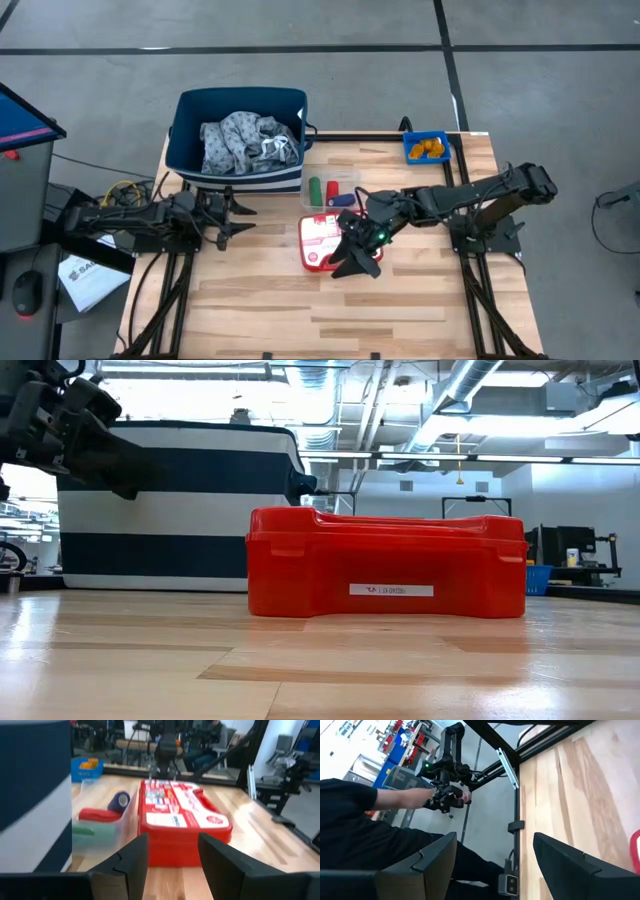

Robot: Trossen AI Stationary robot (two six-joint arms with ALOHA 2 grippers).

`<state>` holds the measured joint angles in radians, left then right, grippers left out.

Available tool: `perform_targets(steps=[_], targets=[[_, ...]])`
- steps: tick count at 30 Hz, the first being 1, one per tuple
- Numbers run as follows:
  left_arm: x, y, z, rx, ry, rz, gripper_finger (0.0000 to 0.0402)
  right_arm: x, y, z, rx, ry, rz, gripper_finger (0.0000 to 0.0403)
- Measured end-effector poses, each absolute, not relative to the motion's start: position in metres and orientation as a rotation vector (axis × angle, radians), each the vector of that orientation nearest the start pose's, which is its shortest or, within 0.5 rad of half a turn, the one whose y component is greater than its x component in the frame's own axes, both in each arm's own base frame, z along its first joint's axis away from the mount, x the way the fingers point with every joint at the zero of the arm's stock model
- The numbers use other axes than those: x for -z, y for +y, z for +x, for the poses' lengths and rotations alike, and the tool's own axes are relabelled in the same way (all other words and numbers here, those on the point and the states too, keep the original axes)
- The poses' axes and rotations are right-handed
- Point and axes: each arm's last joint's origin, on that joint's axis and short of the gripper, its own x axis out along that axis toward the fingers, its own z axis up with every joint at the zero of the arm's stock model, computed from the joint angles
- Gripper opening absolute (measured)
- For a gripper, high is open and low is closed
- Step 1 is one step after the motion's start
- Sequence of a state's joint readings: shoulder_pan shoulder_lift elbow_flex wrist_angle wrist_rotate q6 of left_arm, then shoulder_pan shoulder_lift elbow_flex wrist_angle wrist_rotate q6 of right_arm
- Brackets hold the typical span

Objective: Pick & place medical supplies in basket/bin
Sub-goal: Return to Home Position

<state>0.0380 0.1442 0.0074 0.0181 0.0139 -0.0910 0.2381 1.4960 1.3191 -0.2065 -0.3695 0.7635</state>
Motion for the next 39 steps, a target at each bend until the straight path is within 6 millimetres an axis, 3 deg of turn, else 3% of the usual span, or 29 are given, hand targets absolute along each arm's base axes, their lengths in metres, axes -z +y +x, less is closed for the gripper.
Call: perform_targets(steps=[7,14,19,24,27,30,34,39], targets=[[-0.148,0.004,0.111,-0.033,0.212,-0.095,0.0166,-0.347,0.084,0.330,-0.449,0.565,0.646,0.0259],[-0.144,0.004,0.115,-0.034,0.251,-0.096,0.0164,-0.348,0.060,0.327,-0.526,0.579,0.544,0.0259],[-0.141,0.004,0.116,-0.035,0.280,-0.097,0.0166,-0.354,0.047,0.313,-0.577,0.594,0.470,0.0259],[-0.140,0.004,0.117,-0.036,0.288,-0.097,0.0168,-0.339,0.044,0.298,-0.647,0.638,0.467,0.0259],[-0.141,0.004,0.117,-0.036,0.285,-0.097,0.0166,-0.327,0.044,0.280,-0.680,0.656,0.496,0.0259],[-0.141,0.004,0.117,-0.036,0.285,-0.097,0.0164,-0.319,0.041,0.248,-0.656,0.571,0.504,0.0259],[-0.141,0.004,0.117,-0.036,0.283,-0.097,0.0164,-0.310,0.038,0.206,-0.557,0.392,0.486,0.0259],[-0.141,0.004,0.117,-0.035,0.278,-0.097,0.0163,-0.304,0.034,0.164,-0.423,0.288,0.404,0.0259]])
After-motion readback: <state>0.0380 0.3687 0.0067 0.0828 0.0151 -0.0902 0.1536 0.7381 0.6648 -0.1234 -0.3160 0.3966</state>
